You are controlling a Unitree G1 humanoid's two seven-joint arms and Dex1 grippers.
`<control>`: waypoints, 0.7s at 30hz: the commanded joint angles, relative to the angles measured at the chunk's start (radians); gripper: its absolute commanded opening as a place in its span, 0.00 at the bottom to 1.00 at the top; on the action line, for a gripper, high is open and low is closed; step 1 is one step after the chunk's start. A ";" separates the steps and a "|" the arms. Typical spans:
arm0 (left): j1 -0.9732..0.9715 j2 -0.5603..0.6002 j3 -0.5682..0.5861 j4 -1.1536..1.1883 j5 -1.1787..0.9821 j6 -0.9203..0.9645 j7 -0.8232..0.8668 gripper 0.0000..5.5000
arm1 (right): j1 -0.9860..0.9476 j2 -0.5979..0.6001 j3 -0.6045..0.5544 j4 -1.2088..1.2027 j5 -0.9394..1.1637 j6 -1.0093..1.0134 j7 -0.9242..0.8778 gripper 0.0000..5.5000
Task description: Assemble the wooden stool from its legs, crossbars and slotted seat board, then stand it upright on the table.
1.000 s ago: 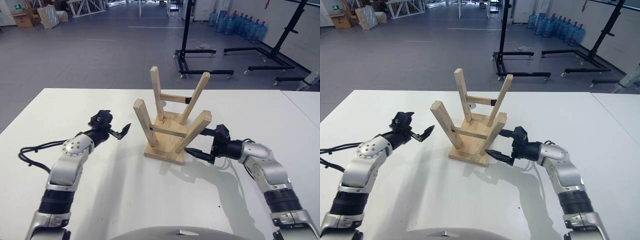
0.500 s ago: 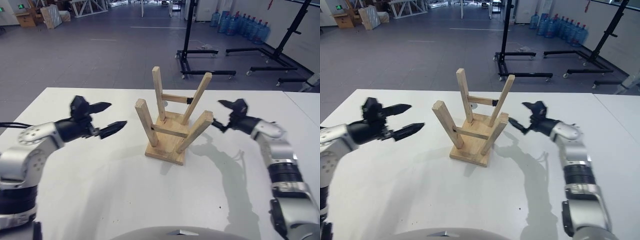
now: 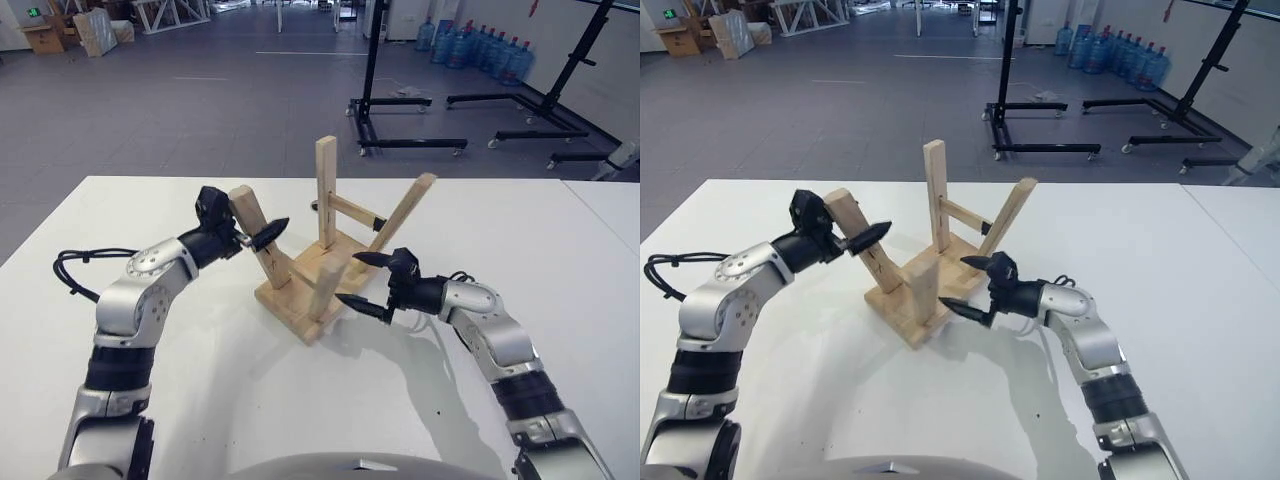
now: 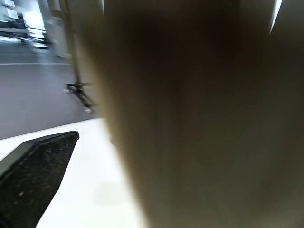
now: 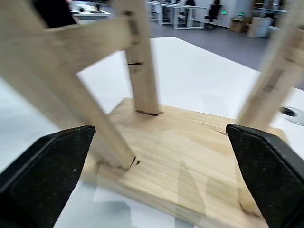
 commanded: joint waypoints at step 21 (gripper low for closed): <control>-0.777 -0.026 -0.118 1.258 0.254 -0.394 -0.722 0.98 | -0.453 -0.358 -0.532 0.544 0.522 0.214 0.519 0.92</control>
